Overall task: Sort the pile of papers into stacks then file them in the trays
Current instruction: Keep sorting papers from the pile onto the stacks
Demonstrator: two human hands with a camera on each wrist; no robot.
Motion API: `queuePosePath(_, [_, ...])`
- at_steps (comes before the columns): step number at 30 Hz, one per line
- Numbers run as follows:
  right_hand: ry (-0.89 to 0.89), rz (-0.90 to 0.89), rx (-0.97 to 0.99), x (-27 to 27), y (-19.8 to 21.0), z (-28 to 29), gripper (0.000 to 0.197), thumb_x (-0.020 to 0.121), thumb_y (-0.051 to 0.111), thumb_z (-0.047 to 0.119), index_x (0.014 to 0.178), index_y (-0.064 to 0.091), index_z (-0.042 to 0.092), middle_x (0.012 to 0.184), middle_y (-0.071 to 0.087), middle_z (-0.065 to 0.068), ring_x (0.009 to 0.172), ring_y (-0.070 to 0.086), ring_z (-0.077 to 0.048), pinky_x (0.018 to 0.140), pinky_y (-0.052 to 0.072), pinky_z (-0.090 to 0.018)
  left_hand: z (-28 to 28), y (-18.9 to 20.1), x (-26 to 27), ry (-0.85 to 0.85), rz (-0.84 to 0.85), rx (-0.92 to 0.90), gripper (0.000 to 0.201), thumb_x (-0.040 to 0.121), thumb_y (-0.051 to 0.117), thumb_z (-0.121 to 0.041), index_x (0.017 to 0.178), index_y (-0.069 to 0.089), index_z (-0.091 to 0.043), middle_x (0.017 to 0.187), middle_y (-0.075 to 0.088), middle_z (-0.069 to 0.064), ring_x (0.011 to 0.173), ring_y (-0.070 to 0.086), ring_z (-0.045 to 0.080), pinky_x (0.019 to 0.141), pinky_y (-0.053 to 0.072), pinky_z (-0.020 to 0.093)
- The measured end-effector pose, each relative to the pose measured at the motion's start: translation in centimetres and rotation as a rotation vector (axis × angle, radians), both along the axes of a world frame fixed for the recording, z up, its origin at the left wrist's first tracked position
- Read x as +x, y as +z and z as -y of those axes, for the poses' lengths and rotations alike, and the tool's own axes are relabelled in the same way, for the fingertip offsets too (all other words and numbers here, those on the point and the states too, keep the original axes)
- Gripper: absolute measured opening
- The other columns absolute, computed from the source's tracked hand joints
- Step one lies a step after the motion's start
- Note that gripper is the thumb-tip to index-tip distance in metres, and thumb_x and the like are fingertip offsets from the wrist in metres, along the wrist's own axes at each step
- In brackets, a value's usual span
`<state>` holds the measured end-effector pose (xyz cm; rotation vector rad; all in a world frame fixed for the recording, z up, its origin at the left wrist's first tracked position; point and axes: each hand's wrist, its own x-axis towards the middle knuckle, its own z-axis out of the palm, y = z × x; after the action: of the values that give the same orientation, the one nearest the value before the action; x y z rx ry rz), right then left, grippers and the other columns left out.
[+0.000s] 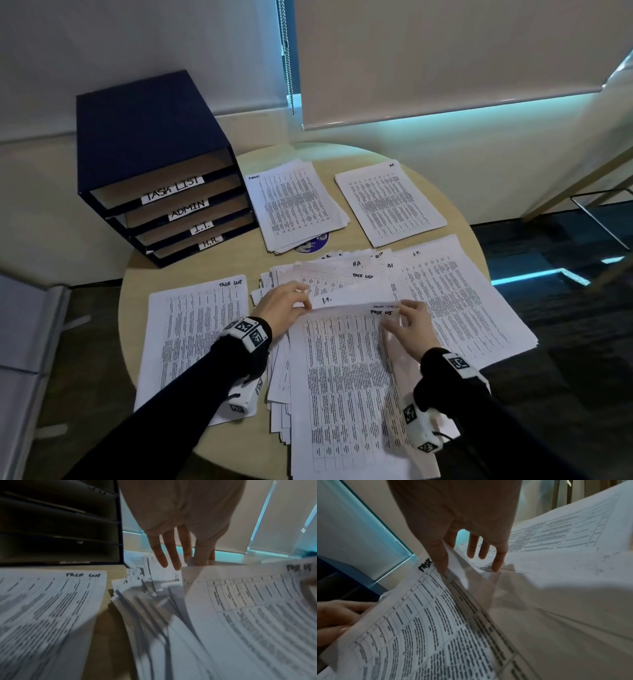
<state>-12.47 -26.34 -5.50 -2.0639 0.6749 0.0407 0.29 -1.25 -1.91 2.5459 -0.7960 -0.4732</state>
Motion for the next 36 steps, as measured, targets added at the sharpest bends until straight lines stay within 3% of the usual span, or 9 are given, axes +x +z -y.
queuePosePath(5, [-0.001,-0.009,0.052,0.3,0.5,-0.8,0.033,0.083,0.072,0.02,0.11,0.065,0.003,0.105,0.058,-0.006,0.098,0.053,-0.021,0.092,0.041,-0.035,-0.6,-0.7,0.1,-0.023,-0.2,-0.009,0.009,0.09,0.064,-0.031,0.086,0.068,-0.025,0.125,0.049,-0.008,0.117,0.047,0.01,0.105,0.036,0.033])
queuePosePath(9, [0.088,-0.041,0.124,0.0,0.2,-0.9,0.006,0.077,0.077,0.019,0.081,0.074,0.015,0.088,0.072,-0.004,0.088,0.065,-0.023,0.087,0.051,-0.038,0.4,-1.0,0.6,0.147,-0.336,0.046,0.041,0.099,0.041,-0.046,0.086,0.068,-0.016,0.113,0.049,-0.001,0.103,0.051,0.013,0.095,0.039,0.03])
queuePosePath(13, [0.155,-0.043,0.188,-0.6,0.7,-1.4,0.003,0.076,0.076,0.015,0.074,0.075,0.013,0.078,0.073,-0.005,0.082,0.065,-0.013,0.068,0.042,-0.011,0.9,-1.8,1.4,0.173,-0.249,0.142,0.023,0.096,0.051,-0.029,0.082,0.065,-0.018,0.104,0.051,0.004,0.094,0.054,0.019,0.085,0.041,0.029])
queuePosePath(15, [0.16,-0.024,0.227,-0.8,0.7,-1.5,0.004,0.077,0.074,0.012,0.074,0.075,0.013,0.078,0.072,-0.007,0.078,0.065,-0.013,0.071,0.044,-0.016,0.8,-1.8,1.6,0.16,-0.214,0.157,0.007,0.087,0.061,-0.021,0.08,0.059,-0.022,0.098,0.053,0.0,0.09,0.054,0.017,0.079,0.041,0.027])
queuePosePath(18, [0.079,0.05,0.343,-0.8,0.9,-1.4,0.005,0.08,0.07,0.003,0.075,0.069,0.003,0.074,0.07,-0.012,0.071,0.062,-0.015,0.077,0.048,-0.03,0.6,-1.8,1.7,0.153,-0.208,0.163,0.024,0.078,0.071,-0.019,0.079,0.049,-0.029,0.094,0.052,-0.005,0.087,0.052,0.015,0.076,0.043,0.027])
queuePosePath(23, [0.033,0.115,0.402,-0.5,0.9,-1.5,0.012,0.082,0.067,-0.002,0.074,0.059,-0.007,0.065,0.064,-0.004,0.065,0.058,-0.016,0.072,0.044,-0.03,0.6,-1.5,1.4,0.134,-0.199,0.185,0.028,0.077,0.075,-0.023,0.09,0.05,-0.024,0.088,0.052,-0.005,0.083,0.053,0.016,0.072,0.045,0.03])
queuePosePath(27, [0.038,0.093,0.318,-0.5,1.0,-1.3,0.028,0.079,0.072,0.005,0.098,0.053,0.013,0.076,0.069,-0.005,0.071,0.064,-0.027,0.071,0.053,-0.037,0.7,-0.8,1.0,0.132,-0.085,0.18,0.02,0.082,0.073,-0.025,0.077,0.054,-0.02,0.076,0.053,-0.006,0.074,0.051,0.016,0.066,0.042,0.028])
queuePosePath(30, [-0.007,0.096,0.191,-0.1,0.8,-1.2,0.045,0.08,0.072,0.007,0.109,0.043,0.026,0.06,0.046,-0.002,0.054,0.044,-0.018,0.057,0.038,-0.028,0.7,-0.3,0.7,0.098,-0.006,0.173,0.019,0.087,0.069,-0.028,0.076,0.058,-0.017,0.079,0.058,-0.003,0.075,0.054,0.015,0.07,0.045,0.027])
queuePosePath(36, [0.081,0.141,0.15,0.5,0.8,-1.2,0.023,0.08,0.069,0.002,0.068,0.055,0.015,0.069,0.058,0.004,0.066,0.052,-0.01,0.064,0.037,-0.027,-0.7,-0.2,0.8,0.014,0.097,0.156,0.03,0.098,0.051,-0.035,0.1,0.07,-0.011,0.094,0.062,0.004,0.089,0.057,0.02,0.083,0.047,0.033])
